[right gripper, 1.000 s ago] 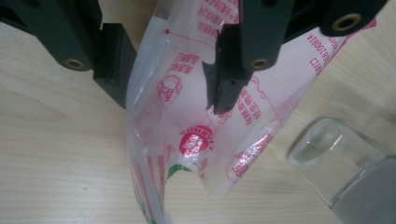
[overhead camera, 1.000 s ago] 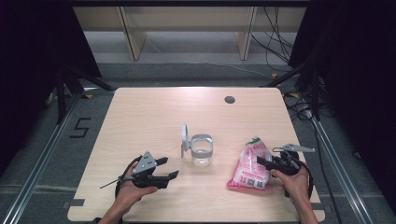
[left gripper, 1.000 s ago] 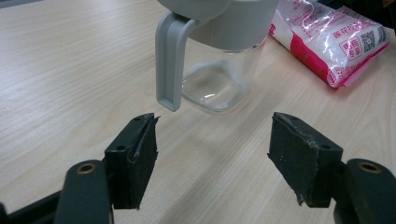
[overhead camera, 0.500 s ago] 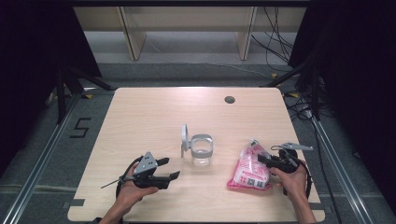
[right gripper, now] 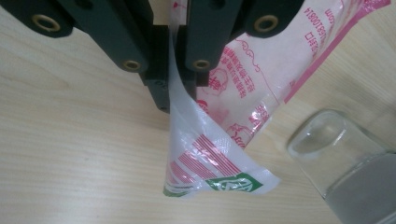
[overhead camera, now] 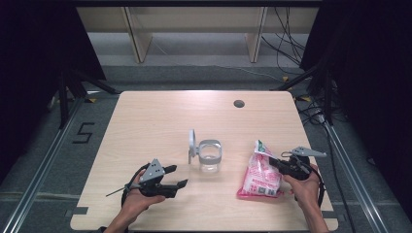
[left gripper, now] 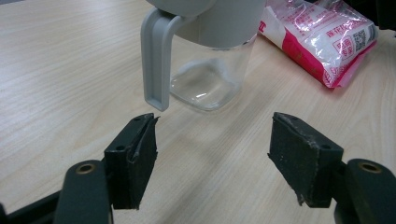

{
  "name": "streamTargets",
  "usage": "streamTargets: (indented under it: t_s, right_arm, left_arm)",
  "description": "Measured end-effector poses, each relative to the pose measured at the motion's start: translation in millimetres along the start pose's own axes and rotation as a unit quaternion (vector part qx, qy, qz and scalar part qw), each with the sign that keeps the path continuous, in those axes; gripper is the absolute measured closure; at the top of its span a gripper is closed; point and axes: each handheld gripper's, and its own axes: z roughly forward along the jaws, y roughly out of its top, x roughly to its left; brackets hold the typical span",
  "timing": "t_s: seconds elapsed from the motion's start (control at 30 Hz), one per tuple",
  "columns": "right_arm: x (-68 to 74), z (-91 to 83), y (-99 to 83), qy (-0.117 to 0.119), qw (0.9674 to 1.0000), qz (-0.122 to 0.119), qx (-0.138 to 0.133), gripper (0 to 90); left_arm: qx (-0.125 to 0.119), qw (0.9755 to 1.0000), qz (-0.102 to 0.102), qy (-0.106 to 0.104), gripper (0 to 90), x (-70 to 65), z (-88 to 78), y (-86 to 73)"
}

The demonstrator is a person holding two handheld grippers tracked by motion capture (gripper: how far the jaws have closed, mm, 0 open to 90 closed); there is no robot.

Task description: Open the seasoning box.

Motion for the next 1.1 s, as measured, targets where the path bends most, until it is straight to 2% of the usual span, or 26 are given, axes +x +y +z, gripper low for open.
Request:
streamTargets:
  t_s: [0.03,0.07,0.1,0.13,0.2,0.23,0.33,0.4,0.43,0.47,0.5,0.53,0.57,0.6,0.63,0.7,0.73,0.8,0.83,0.87,0.9,0.93,1.0,1.03,1.07,1.1]
  right_arm:
    - [0.0,-0.4,0.7,0.004,1.0,-0.006,-0.005,89.9]
    - [3.5,-0.4,0.8,0.01,0.9998,0.004,-0.015,90.0]
    - [5.4,-2.6,1.8,0.013,0.9997,0.004,-0.017,90.0]
    - [4.8,-2.9,3.5,0.014,0.9995,-0.013,-0.027,90.0]
    - [8.8,-6.1,4.7,0.015,0.9995,-0.01,-0.027,90.0]
    - [13.1,-8.1,7.1,0.026,0.9985,-0.021,-0.043,90.0]
    - [17.6,-11.4,8.7,0.032,0.9981,-0.017,-0.051,90.0]
    - [23.7,-17.7,12.4,0.041,0.9962,-0.038,-0.066,90.0]
    - [26.4,-19.1,13.7,0.05,0.9953,-0.039,-0.072,90.0]
    - [28.7,-21.5,14.9,0.049,0.9956,-0.039,-0.069,90.0]
    - [28.5,-21.6,16.6,0.052,0.9939,-0.054,-0.081,90.0]
    - [28.5,-21.6,16.6,0.052,0.9939,-0.054,-0.081,90.0]
    - [34.7,-25.4,18.6,0.062,0.9941,-0.042,-0.078,90.0]
    - [35.5,-25.3,20.3,0.059,0.9926,-0.057,-0.089,90.0]
    - [39.3,-26.8,21.1,0.07,0.9921,-0.049,-0.092,90.0]
    - [43.1,-29.4,23.7,0.069,0.9919,-0.051,-0.094,90.0]
    - [43.0,-29.0,25.5,0.07,0.99,-0.065,-0.104,90.0]
    - [46.6,-32.7,27.2,0.068,0.9906,-0.065,-0.099,90.0]
    - [47.0,-32.3,28.7,0.071,0.9886,-0.075,-0.11,90.0]
    - [49.1,-34.3,29.4,0.073,0.9887,-0.073,-0.109,90.0]
    - [50.0,-35.5,31.2,0.076,0.987,-0.082,-0.115,90.0]
    - [51.1,-38.0,32.8,0.074,0.9869,-0.086,-0.115,90.0]
    - [56.4,-40.9,34.6,0.08,0.9868,-0.077,-0.118,90.0]
    - [56.7,-41.0,36.2,0.072,0.9851,-0.091,-0.127,90.0]
    - [59.4,-42.6,37.3,0.076,0.9858,-0.09,-0.12,90.0]
    - [60.9,-42.8,38.8,0.074,0.9844,-0.1,-0.124,90.0]
  left_arm:
    - [0.0,1.0,0.009,-0.001,31.4,0.8,0.1,0.5]
    - [0.003,1.0,0.009,0.0,31.4,0.5,-0.1,0.2]
    - [0.003,0.9999,0.01,-0.001,31.4,0.0,-0.2,0.0]
    - [0.003,1.0,-0.003,0.0,31.4,-2.0,-0.1,-0.7]
    - [0.002,1.0,0.0,-0.002,31.4,-2.6,0.3,-0.7]
    - [0.003,1.0,0.0,-0.002,31.4,-3.5,0.6,-0.7]
    - [0.004,0.9999,0.002,-0.009,31.5,-6.7,2.1,-1.6]
    - [0.002,0.9999,0.002,-0.014,31.5,-10.8,3.5,-1.5]
    - [0.002,0.9999,0.002,-0.014,31.5,-12.2,3.7,-1.7]
    - [0.002,0.9999,0.001,-0.017,31.5,-13.7,4.2,-1.8]
    - [0.001,0.9998,0.003,-0.019,31.5,-15.1,4.7,-2.2]
    - [0.001,0.9998,0.003,-0.019,31.4,-15.1,4.7,-2.2]
    - [0.004,0.9997,0.01,-0.022,31.5,-16.9,5.1,-1.9]
    - [0.003,0.9997,0.006,-0.023,31.4,-18.5,6.0,-2.1]
    - [0.003,0.9998,0.006,-0.021,31.4,-19.5,6.8,-2.2]
    - [0.005,0.9997,0.007,-0.024,31.4,-20.0,7.2,-2.9]
    - [0.005,0.9997,0.007,-0.024,31.4,-20.0,7.2,-2.9]
    - [0.001,0.9997,0.008,-0.022,31.4,-20.1,7.1,-2.1]
    - [0.005,0.9998,0.006,-0.02,31.4,-19.5,7.0,-2.4]
    - [0.001,0.9997,0.002,-0.023,31.4,-19.5,8.0,-2.8]
    - [0.0,0.9998,0.0,-0.022,31.4,-19.7,8.1,-3.5]
    - [0.001,0.9997,0.003,-0.023,31.4,-19.4,8.4,-3.8]
    - [0.003,0.9998,0.003,-0.019,31.4,-19.9,8.5,-3.8]
    - [0.003,0.9998,-0.001,-0.021,31.4,-20.3,9.4,-3.5]
    - [0.002,0.9997,0.002,-0.025,31.5,-19.5,10.0,-3.3]
    - [0.003,0.9998,0.002,-0.021,31.5,-19.8,9.4,-3.1]
